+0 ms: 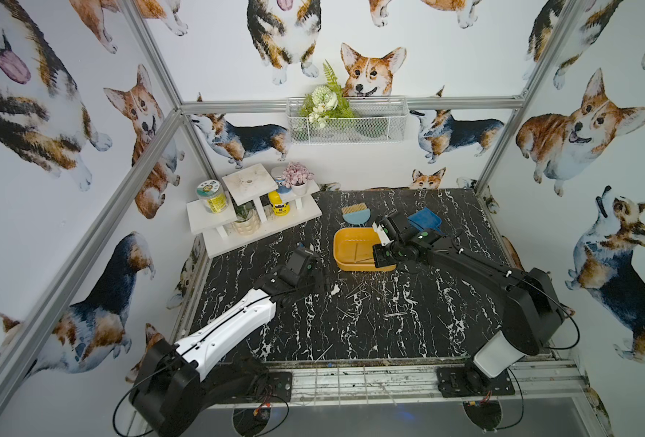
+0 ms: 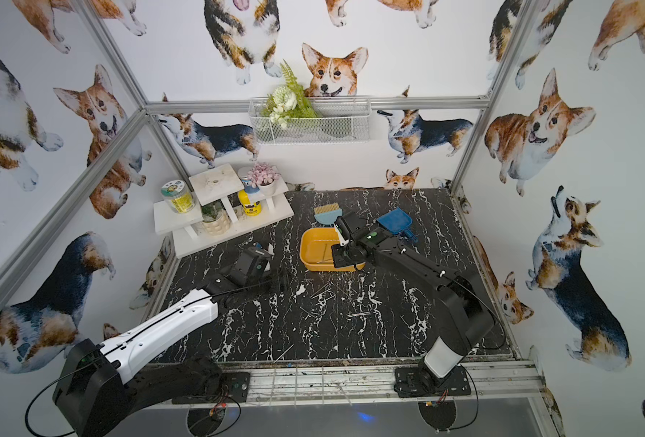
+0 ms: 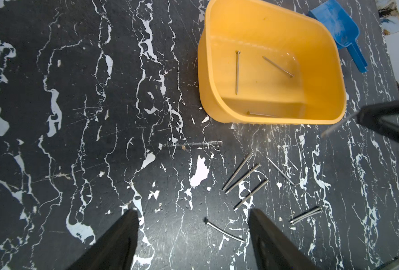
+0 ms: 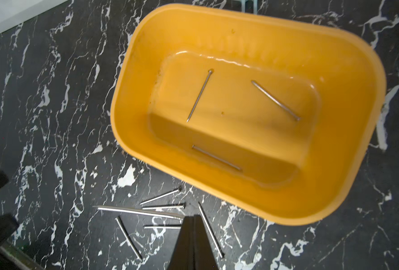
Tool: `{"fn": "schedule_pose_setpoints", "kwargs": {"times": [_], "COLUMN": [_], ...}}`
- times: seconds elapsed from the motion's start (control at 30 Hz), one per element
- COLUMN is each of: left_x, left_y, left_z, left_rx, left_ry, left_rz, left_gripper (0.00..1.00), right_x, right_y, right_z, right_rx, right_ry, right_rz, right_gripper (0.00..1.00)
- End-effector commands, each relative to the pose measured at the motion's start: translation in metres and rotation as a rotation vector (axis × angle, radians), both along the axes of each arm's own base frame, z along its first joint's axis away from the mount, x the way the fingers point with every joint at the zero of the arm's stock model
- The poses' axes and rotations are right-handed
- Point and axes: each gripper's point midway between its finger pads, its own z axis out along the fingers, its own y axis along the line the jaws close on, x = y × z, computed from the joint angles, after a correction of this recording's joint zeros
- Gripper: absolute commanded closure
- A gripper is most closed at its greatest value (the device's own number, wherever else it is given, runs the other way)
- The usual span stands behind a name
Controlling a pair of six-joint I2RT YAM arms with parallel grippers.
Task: Put the nails on the desktop into the storage box
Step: Pick up the nail from the center of the board, then place the nail in the storage box.
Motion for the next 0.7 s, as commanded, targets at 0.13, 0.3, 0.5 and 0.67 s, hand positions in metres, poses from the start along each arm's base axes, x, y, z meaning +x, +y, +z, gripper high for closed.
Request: {"fn": "schedule_pose_setpoints", "kwargs": {"times": [0.13, 0.3, 0.5, 0.67], "left_x": [0.003, -0.001, -0.006, -0.012], "left_y": [-0.004, -0.002, -0.001, 0.0], "left_z": [0.003, 0.0, -0.002, -0.006], "left_rx": [-0.004, -0.002, -0.009, -0.009], "left_ry": [-0.003, 0.005, 0.019, 0.032], "left_rz": [-0.025, -0.027, -0.03, -0.037], "left_gripper": [0.2, 0.2, 0.2, 0.21], "right_x": [0.038, 0.052, 0.062, 0.066], "right_y": [-0.005, -0.004, 0.001, 0.004], "right_z": [-0.014, -0.02, -0.017, -0.007], "right_rx": [-0.016, -0.017, -0.011, 0.002], "right_ry": [0.03, 0.04, 0.031, 0.011], "right_rz": [-0.011, -0.015, -0.004, 0.005], "right_gripper": [1.0, 0.96, 0.71, 0.63]}}
